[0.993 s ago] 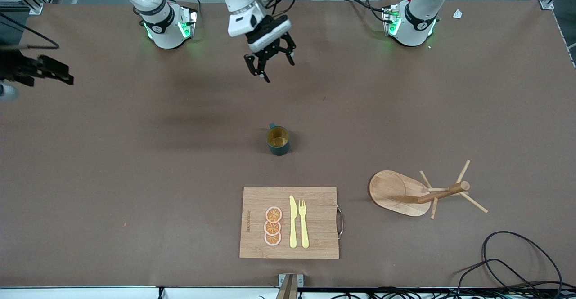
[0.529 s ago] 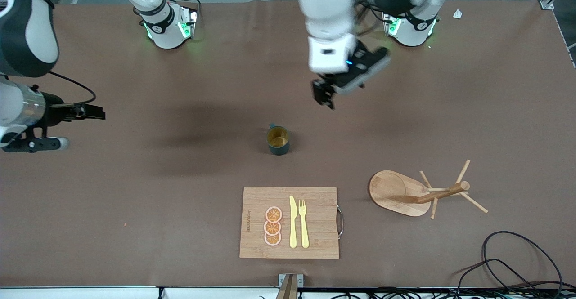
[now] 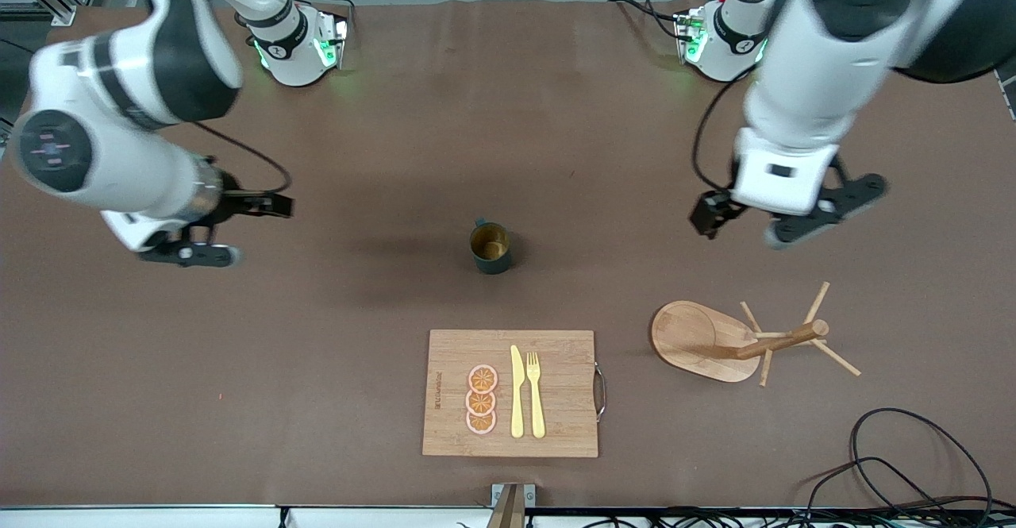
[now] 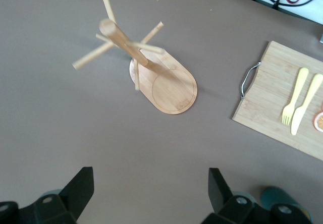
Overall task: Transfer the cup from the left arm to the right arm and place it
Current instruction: 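Lower the right gripper onto the mug and grasp its rim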
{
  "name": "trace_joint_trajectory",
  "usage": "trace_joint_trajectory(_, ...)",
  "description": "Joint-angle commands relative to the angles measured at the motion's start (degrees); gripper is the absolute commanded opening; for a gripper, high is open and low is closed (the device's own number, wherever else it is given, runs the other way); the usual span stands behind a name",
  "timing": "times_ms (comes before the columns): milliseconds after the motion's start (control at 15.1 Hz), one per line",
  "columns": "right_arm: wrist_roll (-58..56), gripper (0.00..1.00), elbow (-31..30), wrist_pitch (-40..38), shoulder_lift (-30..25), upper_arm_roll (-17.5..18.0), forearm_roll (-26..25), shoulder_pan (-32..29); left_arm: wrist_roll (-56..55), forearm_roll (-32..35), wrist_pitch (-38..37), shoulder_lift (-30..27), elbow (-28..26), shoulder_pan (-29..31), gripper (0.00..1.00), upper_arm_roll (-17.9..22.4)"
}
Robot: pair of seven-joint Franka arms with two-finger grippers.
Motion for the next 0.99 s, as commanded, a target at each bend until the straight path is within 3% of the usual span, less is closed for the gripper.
trace_joint_trajectory(0, 9.03, 1.0, -6.44, 8.4, -1.5, -0.6, 3.65, 5.96, 10.54, -4.14, -0.13, -1.52, -0.01, 5.84, 1.0, -0.58)
trace_joint_trajectory(199, 15.01, 1.0, -10.32, 18.94, -0.28, -0.6, 3.83, 12.73, 17.49, -3.88, -0.48, -2.66, -0.1, 10.05, 1.0, -0.14)
trace_joint_trajectory(463, 21.61, 1.0, -10.59, 31.25, 6.31, -0.6, 3.83, 19.25, 29.7, -4.5, -1.1, -4.85, -0.1, 17.18, 1.0, -0.32)
trace_joint_trajectory(596, 23.28, 0.99, -10.24, 36.01, 9.21, -0.69, 3.83, 21.45, 33.67, -4.5, -3.63, -5.73, -0.18, 17.9, 1.0, -0.23)
trace_joint_trajectory(926, 25.22, 0.78, -8.93, 42.62, 15.98, -0.69, 3.22, 24.09, 39.48, -5.11, -9.71, -8.1, -0.97, 18.86, 1.0, 0.03)
